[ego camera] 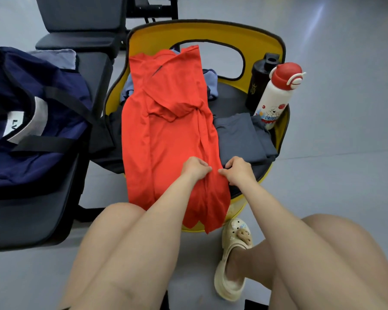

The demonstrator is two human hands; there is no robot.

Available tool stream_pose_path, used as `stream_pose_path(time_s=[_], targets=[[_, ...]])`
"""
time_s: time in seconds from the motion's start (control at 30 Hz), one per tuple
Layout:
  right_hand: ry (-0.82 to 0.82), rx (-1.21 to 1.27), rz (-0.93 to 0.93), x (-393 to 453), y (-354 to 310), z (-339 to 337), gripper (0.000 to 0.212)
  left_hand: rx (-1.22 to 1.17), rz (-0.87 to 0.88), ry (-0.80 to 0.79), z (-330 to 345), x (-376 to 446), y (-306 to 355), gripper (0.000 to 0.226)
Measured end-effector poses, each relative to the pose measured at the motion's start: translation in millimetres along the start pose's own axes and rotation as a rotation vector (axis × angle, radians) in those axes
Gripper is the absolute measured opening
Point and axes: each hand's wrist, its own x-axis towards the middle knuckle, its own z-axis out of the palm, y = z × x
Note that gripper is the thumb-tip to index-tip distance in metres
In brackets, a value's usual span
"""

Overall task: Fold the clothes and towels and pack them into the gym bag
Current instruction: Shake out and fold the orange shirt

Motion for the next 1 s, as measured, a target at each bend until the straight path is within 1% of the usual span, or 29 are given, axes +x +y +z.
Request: stream_pose_path(time_s=[0.03, 0.1, 0.13, 0.2, 0.23, 0.27, 0.33, 0.37, 0.4, 0.43, 0.5, 0.6, 0.63, 0.73, 0.83, 0.93, 1.0], targets=[[-0.011, 0.003, 0.003, 1, 0, -1, 0.021, -0.022, -0.007, -0.003, 0, -1, 0, 0.007], [-0.039, 0.026, 0.01, 2, 1, -4, 0.015, -0.107, -0.037, 0.001, 0, -3, 0, 0.02], [-0.056, 0.04, 0.016, 2, 2, -5, 0.017, -0.17, -0.056, 0.011, -2, -5, -1, 0.023], [-0.092, 0.072, 0.039, 0, 3, -7, 0.019, -0.314, -0.092, 0.018, -6, -9, -1, 0.023], [-0.106, 0.088, 0.048, -1, 3, -8, 0.015, -0.375, -0.108, 0.011, -7, -12, -2, 0.023], [-0.118, 0.101, 0.058, -2, 2, -8, 0.01, -0.418, -0.118, -0.006, -9, -17, -3, 0.021], [-0.135, 0.114, 0.071, -4, 2, -8, 0.018, -0.465, -0.135, -0.074, -10, -24, -8, 0.012], [-0.145, 0.116, 0.075, -5, 2, -7, 0.021, -0.478, -0.139, -0.132, -10, -27, -11, 0.015], [-0.158, 0.116, 0.078, -6, 3, -7, 0.023, -0.478, -0.145, -0.198, -11, -30, -14, 0.023], [-0.174, 0.111, 0.078, -7, 3, -7, 0.023, -0.452, -0.148, -0.258, -11, -32, -17, 0.027], [-0.208, 0.086, 0.071, -9, 4, -7, 0.022, -0.354, -0.132, -0.322, -12, -36, -22, 0.02], [-0.25, 0.07, 0.065, -11, 4, -6, 0.021, -0.267, -0.123, -0.331, -14, -44, -27, 0.011], [-0.258, 0.07, 0.066, -12, 3, -6, 0.02, -0.239, -0.122, -0.329, -14, -45, -30, 0.013], [-0.266, 0.056, 0.059, -15, 3, -7, 0.019, -0.174, -0.138, -0.328, -13, -51, -37, 0.028], [-0.292, 0.02, 0.065, -20, 6, -7, 0.022, -0.17, -0.178, -0.354, -14, -56, -43, 0.031], [-0.356, 0.003, 0.094, -26, 10, -5, 0.034, -0.179, -0.204, -0.363, -16, -63, -50, 0.024], [-0.4, 0.007, 0.114, -31, 14, -7, 0.039, -0.222, -0.231, -0.36, -13, -66, -58, 0.007]])
